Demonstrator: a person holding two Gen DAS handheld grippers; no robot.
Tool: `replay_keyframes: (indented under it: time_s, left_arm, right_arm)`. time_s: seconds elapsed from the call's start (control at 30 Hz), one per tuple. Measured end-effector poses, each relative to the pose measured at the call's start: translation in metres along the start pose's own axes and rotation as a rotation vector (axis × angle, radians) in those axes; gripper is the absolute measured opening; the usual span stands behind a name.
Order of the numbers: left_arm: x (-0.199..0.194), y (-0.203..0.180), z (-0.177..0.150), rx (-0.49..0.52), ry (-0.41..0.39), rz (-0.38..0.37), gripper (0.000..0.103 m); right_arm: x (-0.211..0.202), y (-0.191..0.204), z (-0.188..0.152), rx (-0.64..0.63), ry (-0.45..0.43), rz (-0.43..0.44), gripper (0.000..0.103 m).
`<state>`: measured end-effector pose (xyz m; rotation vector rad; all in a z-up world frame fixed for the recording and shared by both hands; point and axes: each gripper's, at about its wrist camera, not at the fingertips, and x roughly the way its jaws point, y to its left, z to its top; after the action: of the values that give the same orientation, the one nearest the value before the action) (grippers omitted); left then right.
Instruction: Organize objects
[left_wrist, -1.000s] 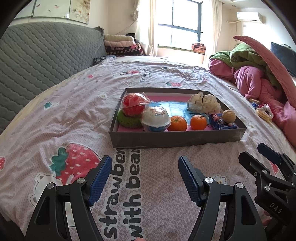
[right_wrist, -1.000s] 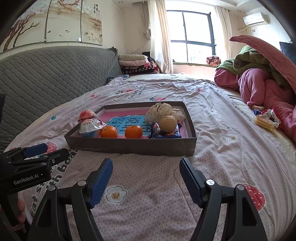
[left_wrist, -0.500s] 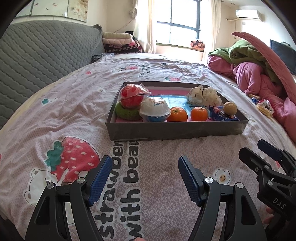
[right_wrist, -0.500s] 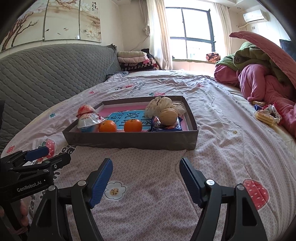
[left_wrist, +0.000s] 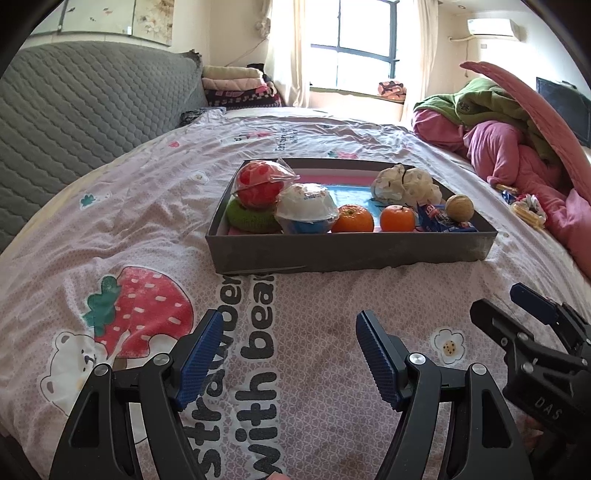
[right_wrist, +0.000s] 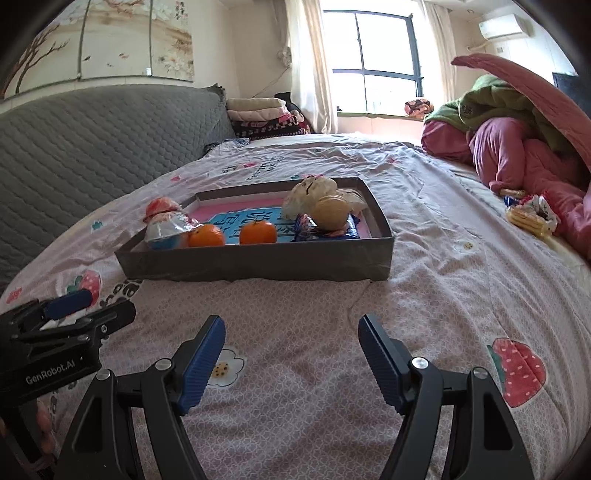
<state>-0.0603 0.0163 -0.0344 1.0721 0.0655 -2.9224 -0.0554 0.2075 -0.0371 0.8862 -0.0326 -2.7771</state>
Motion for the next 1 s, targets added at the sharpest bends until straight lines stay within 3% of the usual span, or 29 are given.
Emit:
replay_keyframes:
  time_s: [0.23, 1.0]
  left_arm:
    - [0.0013, 0.0019, 0.0, -0.004, -0.003, -0.007, 0.075]
    - [0.0071, 0.0024, -0.003, 0.004, 0.015, 0.012, 0.075]
  right_arm:
    - [0.0004, 0.0106, -0.0017, -0.045, 0.001, 0.004, 0.074]
    - [0.0075, 0.0059, -0.0027, -0.025, 0.016, -0.008, 0.074]
